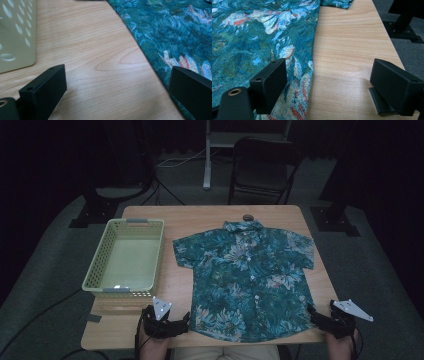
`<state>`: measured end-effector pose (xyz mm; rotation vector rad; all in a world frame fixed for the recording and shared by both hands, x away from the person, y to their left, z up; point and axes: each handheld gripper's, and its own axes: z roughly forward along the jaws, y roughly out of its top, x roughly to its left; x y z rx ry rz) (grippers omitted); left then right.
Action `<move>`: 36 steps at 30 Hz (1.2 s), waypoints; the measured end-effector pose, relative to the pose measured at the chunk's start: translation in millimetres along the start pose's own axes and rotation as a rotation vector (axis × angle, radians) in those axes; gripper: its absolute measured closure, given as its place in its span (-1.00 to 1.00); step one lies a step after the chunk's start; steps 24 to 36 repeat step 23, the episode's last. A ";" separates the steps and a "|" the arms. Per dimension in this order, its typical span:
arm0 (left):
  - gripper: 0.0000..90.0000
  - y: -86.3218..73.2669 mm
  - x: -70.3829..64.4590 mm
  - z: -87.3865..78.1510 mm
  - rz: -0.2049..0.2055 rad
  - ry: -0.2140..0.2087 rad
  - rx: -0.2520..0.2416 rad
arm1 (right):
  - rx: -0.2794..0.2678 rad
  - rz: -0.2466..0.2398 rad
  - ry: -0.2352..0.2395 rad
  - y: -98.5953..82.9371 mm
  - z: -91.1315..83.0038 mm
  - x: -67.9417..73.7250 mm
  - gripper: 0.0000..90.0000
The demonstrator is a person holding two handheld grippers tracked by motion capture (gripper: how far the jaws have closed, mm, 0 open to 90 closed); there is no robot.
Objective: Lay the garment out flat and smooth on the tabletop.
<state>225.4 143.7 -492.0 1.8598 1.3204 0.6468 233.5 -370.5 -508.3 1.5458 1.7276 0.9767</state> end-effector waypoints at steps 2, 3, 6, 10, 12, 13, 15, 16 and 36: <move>-0.94 -0.5 -2.0 -2.3 0.026 0.021 -0.031 | -0.001 0.000 0.000 0.0 0.0 -0.1 -0.71; -0.94 -1.6 -2.5 -1.9 0.038 0.034 -0.031 | -0.001 0.001 0.000 0.0 0.0 -0.1 -0.71; -0.94 -7.8 0.0 2.9 0.037 0.052 -0.008 | 0.000 0.002 0.000 0.0 -0.1 0.0 -0.71; -0.94 -13.1 2.6 4.2 0.008 0.056 -0.033 | 0.000 0.002 0.001 0.0 -0.1 -0.1 -0.71; -0.94 -14.1 3.2 3.7 0.000 0.065 -0.040 | 0.000 0.000 0.001 0.0 0.0 0.0 -0.71; -0.94 -14.6 3.2 3.5 0.001 0.068 -0.041 | -0.001 0.000 0.001 0.0 0.0 0.0 -0.71; -0.94 -15.3 3.4 3.2 0.003 0.066 -0.044 | -0.001 0.000 0.001 -0.1 -0.1 -0.1 -0.71; -0.94 -15.3 3.3 3.2 0.002 0.066 -0.044 | -0.001 0.000 0.001 -0.1 -0.1 -0.1 -0.71; -0.94 -15.2 3.3 3.3 0.001 0.067 -0.044 | 0.000 -0.002 0.001 -0.1 0.1 0.0 -0.71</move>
